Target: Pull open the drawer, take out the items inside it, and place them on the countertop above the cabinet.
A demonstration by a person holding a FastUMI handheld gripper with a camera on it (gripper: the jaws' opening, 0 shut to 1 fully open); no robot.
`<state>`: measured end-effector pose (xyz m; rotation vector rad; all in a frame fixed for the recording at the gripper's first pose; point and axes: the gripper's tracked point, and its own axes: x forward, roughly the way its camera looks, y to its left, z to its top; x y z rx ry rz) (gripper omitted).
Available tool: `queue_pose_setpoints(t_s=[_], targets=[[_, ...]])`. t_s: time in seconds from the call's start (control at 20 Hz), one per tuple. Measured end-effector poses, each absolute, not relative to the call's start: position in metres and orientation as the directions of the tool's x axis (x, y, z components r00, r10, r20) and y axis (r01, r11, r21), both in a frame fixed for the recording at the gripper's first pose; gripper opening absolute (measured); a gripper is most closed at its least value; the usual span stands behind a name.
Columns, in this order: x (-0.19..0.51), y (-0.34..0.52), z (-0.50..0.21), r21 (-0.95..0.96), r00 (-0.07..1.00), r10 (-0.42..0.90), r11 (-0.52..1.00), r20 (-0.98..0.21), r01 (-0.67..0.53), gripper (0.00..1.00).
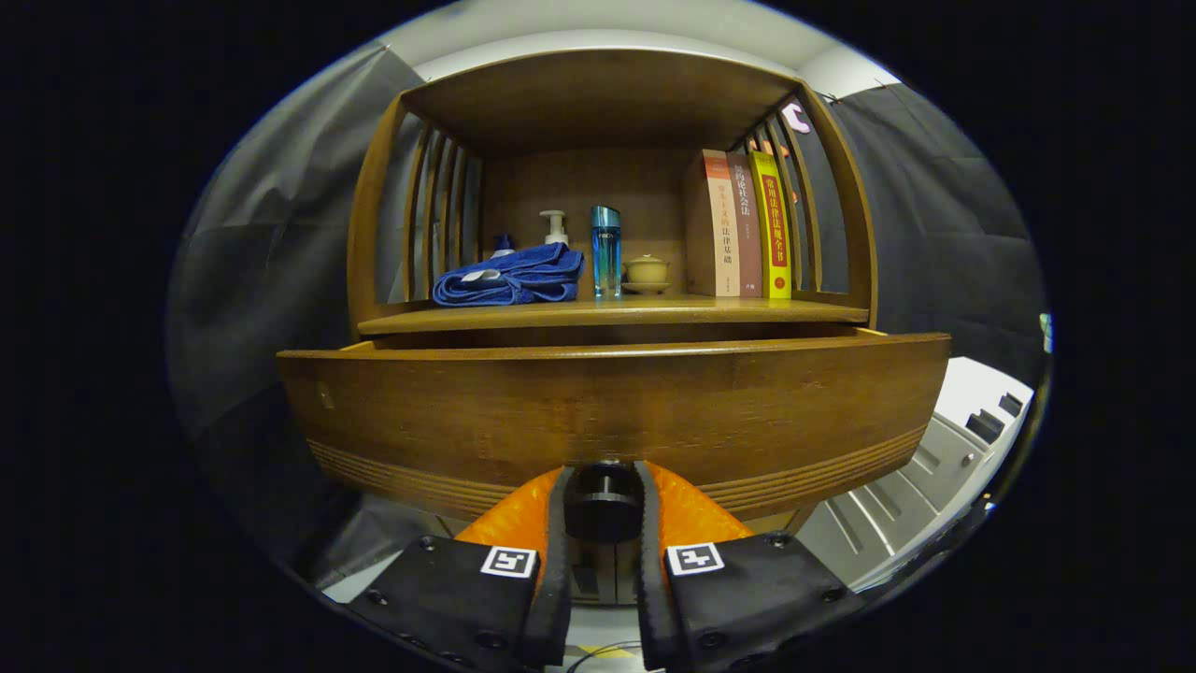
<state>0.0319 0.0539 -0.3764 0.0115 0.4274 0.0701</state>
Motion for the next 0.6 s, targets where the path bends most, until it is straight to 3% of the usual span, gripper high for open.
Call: queue_pose_setpoints(t_s=[0.6], targets=[[-0.034, 0.053, -0.354, 0.021, 0.886, 0.107, 0.994, -0.452, -0.109, 0.37]])
